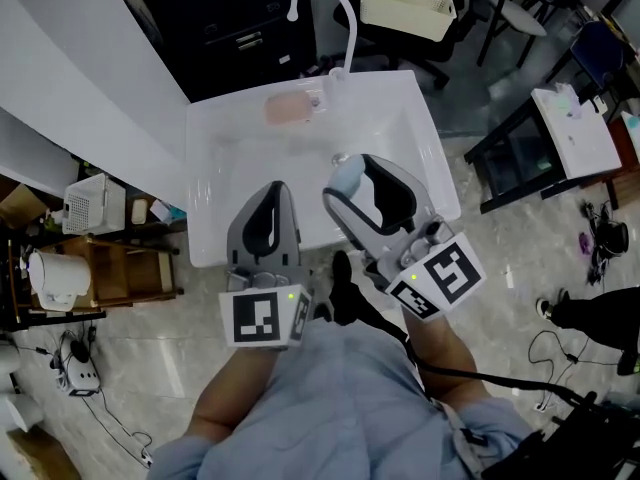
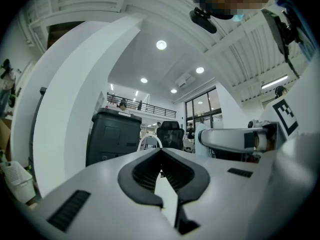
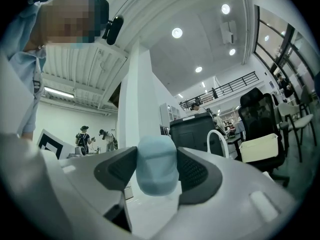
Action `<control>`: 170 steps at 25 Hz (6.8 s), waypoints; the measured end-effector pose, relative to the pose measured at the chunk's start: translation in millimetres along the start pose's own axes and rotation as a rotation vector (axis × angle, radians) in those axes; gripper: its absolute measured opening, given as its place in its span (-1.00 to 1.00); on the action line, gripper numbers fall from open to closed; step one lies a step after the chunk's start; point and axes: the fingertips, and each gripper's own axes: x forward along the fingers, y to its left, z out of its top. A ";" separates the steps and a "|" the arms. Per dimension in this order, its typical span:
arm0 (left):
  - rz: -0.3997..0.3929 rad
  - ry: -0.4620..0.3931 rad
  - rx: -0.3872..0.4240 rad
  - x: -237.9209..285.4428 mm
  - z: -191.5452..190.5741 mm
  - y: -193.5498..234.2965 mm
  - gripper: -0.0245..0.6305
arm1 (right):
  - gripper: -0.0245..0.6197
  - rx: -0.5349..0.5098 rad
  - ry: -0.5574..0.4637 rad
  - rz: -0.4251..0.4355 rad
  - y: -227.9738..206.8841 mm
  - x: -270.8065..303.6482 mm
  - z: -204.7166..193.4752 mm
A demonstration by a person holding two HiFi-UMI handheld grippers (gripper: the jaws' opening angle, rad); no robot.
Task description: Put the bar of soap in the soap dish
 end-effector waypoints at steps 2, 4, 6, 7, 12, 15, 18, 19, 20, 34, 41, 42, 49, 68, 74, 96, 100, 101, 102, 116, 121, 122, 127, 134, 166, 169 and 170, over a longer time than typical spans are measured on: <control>0.010 0.011 0.006 14.4 -2.7 1.8 -0.91 | -0.16 0.013 0.001 0.009 -13.5 7.7 -1.1; 0.017 0.027 0.010 28.2 -7.2 3.4 -0.91 | -0.16 0.029 0.003 0.018 -26.8 15.2 -3.5; 0.022 0.042 0.018 41.0 -11.1 4.1 -0.91 | -0.16 0.043 0.003 0.029 -38.6 22.5 -5.8; 0.027 0.046 0.020 47.8 -12.1 4.6 -0.91 | -0.16 0.049 0.003 0.034 -44.9 26.0 -6.8; 0.061 0.057 0.032 84.1 -15.2 6.6 -0.91 | -0.16 0.075 0.011 0.063 -79.3 43.5 -11.5; 0.082 0.058 0.043 97.9 -13.7 8.6 -0.91 | -0.16 0.081 0.010 0.088 -92.5 52.8 -10.7; 0.116 0.057 0.054 114.6 -12.6 9.5 -0.91 | -0.16 0.085 0.013 0.126 -110.6 64.1 -10.0; 0.133 0.055 0.055 118.5 -12.0 10.5 -0.91 | -0.16 0.086 0.014 0.139 -115.1 67.6 -10.2; 0.146 0.052 0.055 121.5 -11.1 11.9 -0.91 | -0.16 0.085 0.016 0.152 -118.6 71.3 -10.3; 0.233 0.061 0.045 152.5 -15.2 51.3 -0.91 | -0.16 0.080 0.050 0.223 -138.1 125.2 -23.3; 0.229 0.083 0.003 174.3 -33.1 80.8 -0.91 | -0.16 0.080 0.092 0.211 -149.5 155.0 -45.3; 0.229 0.084 0.002 177.8 -35.5 87.0 -0.91 | -0.16 0.079 0.097 0.211 -150.0 160.5 -49.9; 0.222 0.114 -0.035 199.3 -53.6 116.3 -0.91 | -0.16 0.075 0.138 0.208 -155.6 189.4 -75.3; 0.196 0.217 -0.128 235.8 -118.2 174.4 -0.91 | -0.16 0.133 0.249 0.137 -187.0 238.8 -159.8; 0.177 0.237 -0.093 245.6 -142.4 184.7 -0.91 | -0.16 0.144 0.286 0.103 -202.1 245.8 -193.9; 0.170 0.290 -0.150 259.7 -192.6 207.3 -0.91 | -0.16 -0.061 0.454 0.068 -223.1 259.0 -281.4; 0.182 0.305 -0.159 258.5 -199.9 214.0 -0.91 | -0.16 -0.099 0.483 0.067 -226.5 260.4 -293.7; 0.184 0.307 -0.161 259.0 -202.1 214.9 -0.91 | -0.16 -0.101 0.486 0.067 -227.9 260.6 -296.1; 0.186 0.308 -0.162 259.9 -204.2 215.5 -0.91 | -0.16 -0.102 0.487 0.069 -229.2 261.1 -297.9; 0.207 0.326 -0.170 265.1 -214.9 221.7 -0.91 | -0.18 -0.267 0.584 0.166 -217.9 266.8 -320.5; 0.208 0.324 -0.170 263.7 -212.4 221.6 -0.91 | -0.19 -0.259 0.580 0.166 -217.5 268.5 -319.7; 0.206 0.321 -0.169 263.9 -211.6 220.8 -0.91 | -0.19 -0.253 0.580 0.164 -217.9 268.4 -319.5; 0.193 0.305 -0.156 262.2 -199.8 212.1 -0.91 | -0.19 -0.198 0.545 0.158 -207.1 266.6 -303.5; 0.165 0.249 -0.111 251.7 -160.1 191.6 -0.91 | -0.23 -0.091 0.415 0.143 -177.9 267.7 -235.8; 0.133 0.038 0.054 185.6 -27.2 66.9 -0.91 | -0.92 -0.015 0.137 0.019 -145.1 167.4 -46.3; 0.130 0.034 0.059 185.2 -25.4 65.8 -0.91 | -0.92 -0.017 0.130 0.011 -144.7 165.6 -43.8; 0.130 0.032 0.060 185.2 -25.2 66.0 -0.91 | -0.92 -0.017 0.129 0.009 -144.7 165.2 -43.9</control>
